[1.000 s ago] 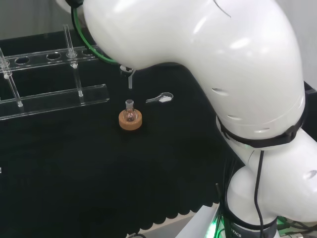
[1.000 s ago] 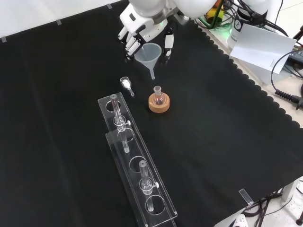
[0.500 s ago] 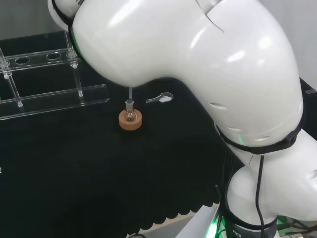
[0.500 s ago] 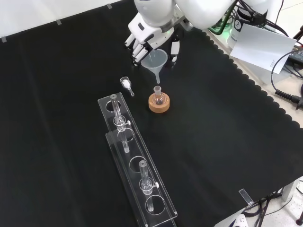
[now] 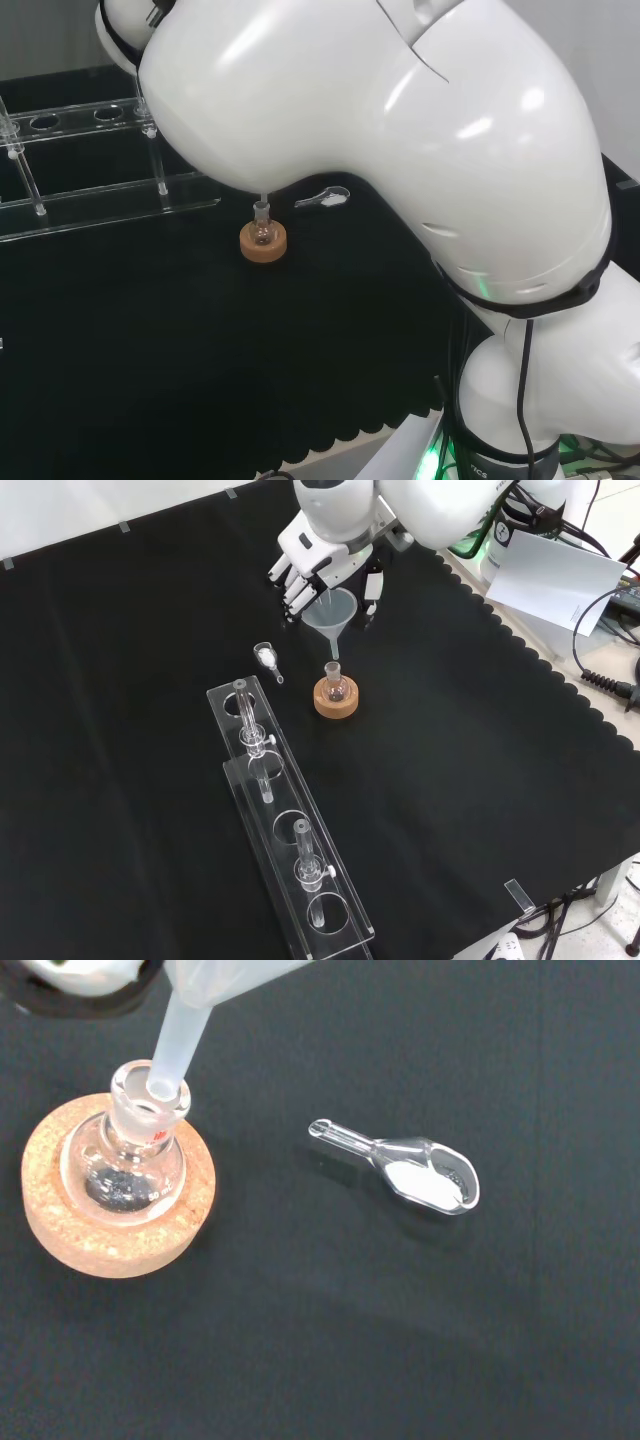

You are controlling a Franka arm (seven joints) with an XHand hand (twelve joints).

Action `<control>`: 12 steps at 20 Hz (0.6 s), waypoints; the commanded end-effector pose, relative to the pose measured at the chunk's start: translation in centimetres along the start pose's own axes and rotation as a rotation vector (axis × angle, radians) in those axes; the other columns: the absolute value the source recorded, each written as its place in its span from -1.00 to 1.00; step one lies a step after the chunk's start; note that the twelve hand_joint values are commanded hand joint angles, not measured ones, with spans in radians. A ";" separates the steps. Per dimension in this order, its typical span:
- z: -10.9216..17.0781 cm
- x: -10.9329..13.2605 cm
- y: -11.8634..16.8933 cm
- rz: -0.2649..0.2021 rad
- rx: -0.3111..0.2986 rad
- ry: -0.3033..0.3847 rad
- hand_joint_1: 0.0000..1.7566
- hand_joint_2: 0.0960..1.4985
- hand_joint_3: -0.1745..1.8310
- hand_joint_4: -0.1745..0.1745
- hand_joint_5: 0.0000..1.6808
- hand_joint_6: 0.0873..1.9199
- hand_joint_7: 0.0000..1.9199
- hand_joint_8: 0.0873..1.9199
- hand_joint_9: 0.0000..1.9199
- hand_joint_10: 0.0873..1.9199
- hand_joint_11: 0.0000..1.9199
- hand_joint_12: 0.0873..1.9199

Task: Place the funnel on the round-bottom flask.

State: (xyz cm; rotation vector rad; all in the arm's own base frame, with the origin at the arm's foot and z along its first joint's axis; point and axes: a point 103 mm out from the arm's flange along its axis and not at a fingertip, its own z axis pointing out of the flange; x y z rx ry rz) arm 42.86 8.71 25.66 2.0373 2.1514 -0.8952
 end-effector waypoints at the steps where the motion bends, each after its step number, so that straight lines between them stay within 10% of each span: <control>1: 0.1 0.2 0.2 0.001 -0.004 0.004 -0.16 -0.15 -0.34 -0.31 -0.45 -0.32 -0.39 -0.21 -0.09 -0.36 -0.54 0.31; 12: 0.5 1.0 0.8 -0.003 -0.002 -0.008 -0.16 -0.15 -0.34 -0.32 -0.45 -0.32 -0.39 -0.22 -0.09 -0.36 -0.54 0.31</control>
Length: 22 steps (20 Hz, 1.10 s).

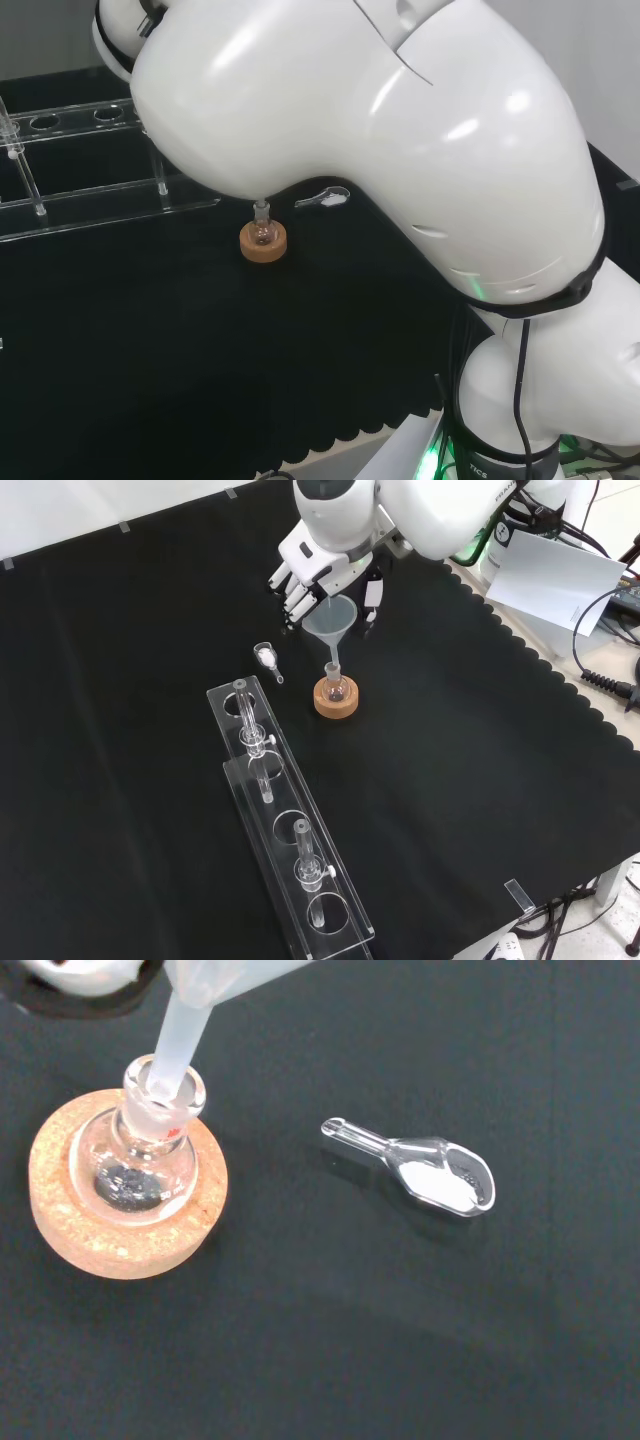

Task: Place the funnel on the round-bottom flask.

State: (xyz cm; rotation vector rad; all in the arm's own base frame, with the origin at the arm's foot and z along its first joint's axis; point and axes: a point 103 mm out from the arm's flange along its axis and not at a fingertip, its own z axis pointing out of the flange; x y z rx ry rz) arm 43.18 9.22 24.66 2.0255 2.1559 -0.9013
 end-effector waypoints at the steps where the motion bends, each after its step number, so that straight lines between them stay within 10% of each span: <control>1: 0.0 0.2 0.2 0.004 -0.002 -0.001 -0.16 -0.15 -0.34 -0.32 -0.45 -0.32 -0.39 -0.22 -0.09 -0.36 -0.54 0.31; 22: 1.0 0.2 0.9 0.008 -0.009 -0.026 -0.16 -0.15 -0.33 -0.32 -0.45 -0.31 -0.39 -0.21 -0.09 -0.36 -0.54 0.31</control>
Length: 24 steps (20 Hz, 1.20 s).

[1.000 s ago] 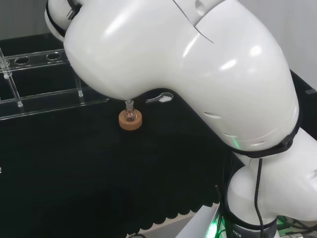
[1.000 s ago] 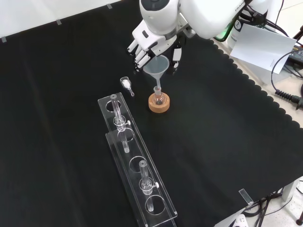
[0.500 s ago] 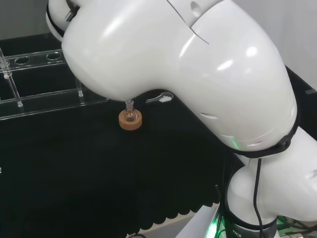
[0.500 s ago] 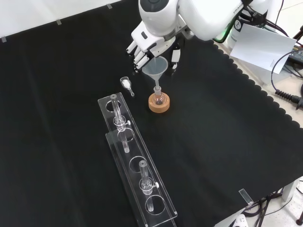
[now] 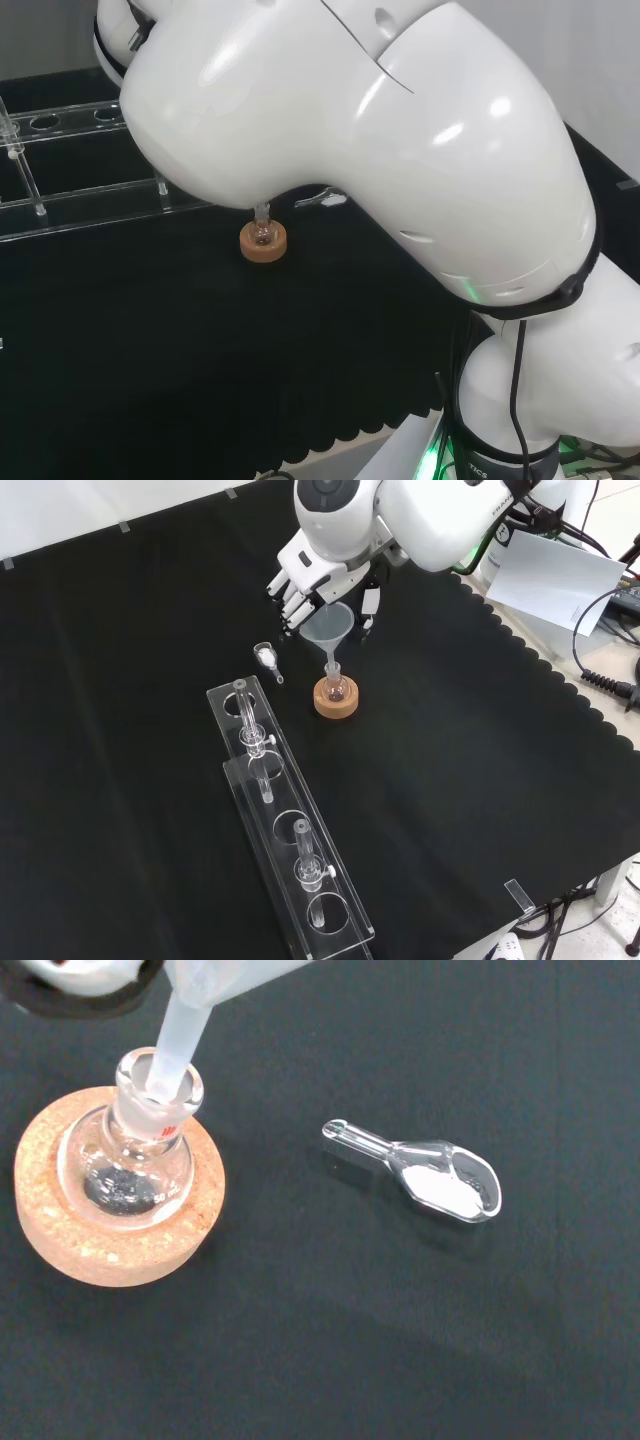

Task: Place the funnel on the round-bottom flask.

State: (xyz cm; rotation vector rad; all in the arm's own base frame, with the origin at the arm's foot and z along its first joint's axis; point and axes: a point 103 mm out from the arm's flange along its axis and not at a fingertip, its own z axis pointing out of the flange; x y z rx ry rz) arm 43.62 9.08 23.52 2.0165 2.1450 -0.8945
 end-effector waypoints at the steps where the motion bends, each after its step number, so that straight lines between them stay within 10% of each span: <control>1: 0.1 0.0 0.0 0.006 0.002 -0.027 -0.16 -0.15 -0.33 -0.32 -0.45 -0.31 -0.39 -0.21 -0.09 -0.36 -0.54 0.31; 24: 1.1 1.0 0.4 -0.005 0.012 -0.032 -0.16 -0.15 -0.33 -0.32 -0.45 -0.31 -0.42 -0.21 -0.11 -0.35 -0.54 0.31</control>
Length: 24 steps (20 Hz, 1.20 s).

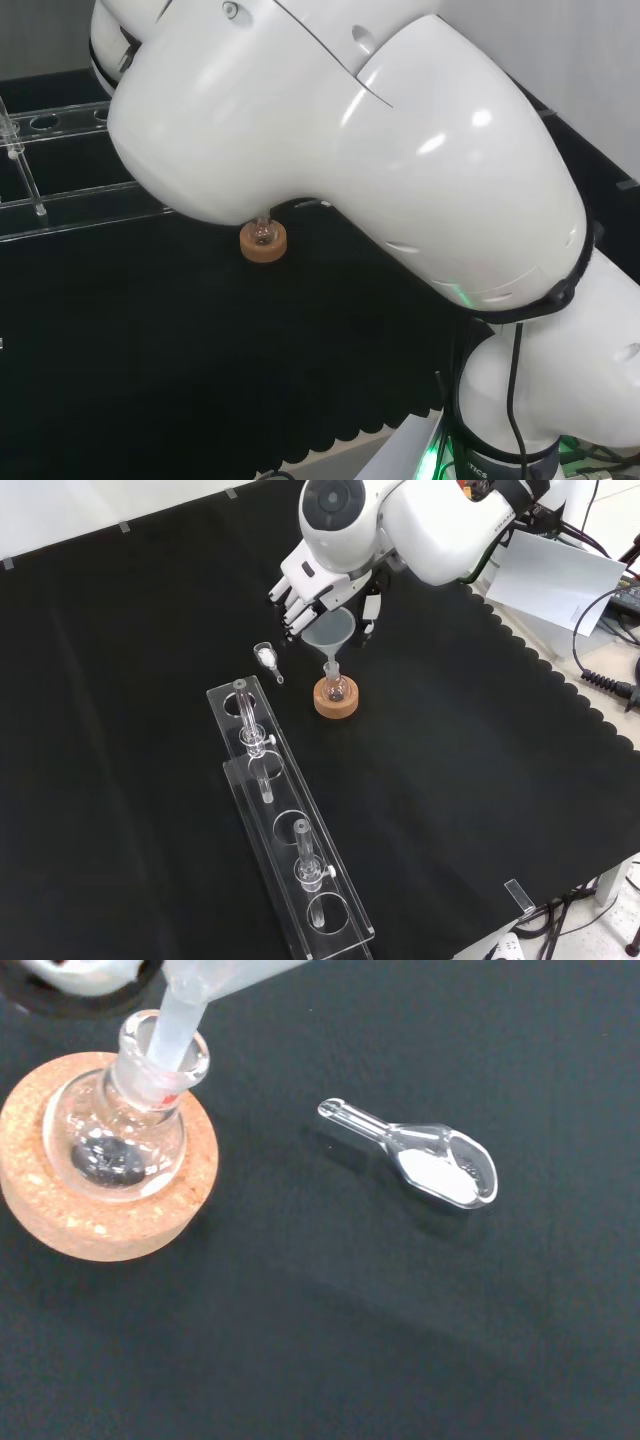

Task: Place the funnel on the round-bottom flask.

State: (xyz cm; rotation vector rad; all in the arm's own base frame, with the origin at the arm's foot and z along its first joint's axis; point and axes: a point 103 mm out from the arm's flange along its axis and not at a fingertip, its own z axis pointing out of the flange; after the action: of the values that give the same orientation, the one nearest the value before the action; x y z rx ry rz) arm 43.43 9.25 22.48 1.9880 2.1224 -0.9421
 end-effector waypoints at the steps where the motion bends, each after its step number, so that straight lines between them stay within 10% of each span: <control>1: 0.3 0.3 0.2 -0.010 -0.002 0.013 -0.16 -0.15 -0.33 -0.32 -0.45 -0.31 -0.42 -0.21 -0.11 -0.35 -0.54 0.31; 15: 0.9 1.6 0.4 -0.011 0.036 0.001 -0.17 -0.15 -0.33 -0.35 -0.54 -0.39 -0.51 -0.21 -0.19 -0.34 -0.55 0.31; 24: 1.4 1.3 0.7 0.009 0.104 0.007 -0.25 -0.17 -0.36 -0.26 -0.81 -1.00 -0.98 -0.48 -0.68 -0.30 -0.75 0.39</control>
State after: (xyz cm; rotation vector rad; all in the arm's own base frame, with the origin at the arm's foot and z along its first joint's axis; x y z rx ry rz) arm 43.50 9.93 20.80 2.0348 2.1204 -1.0462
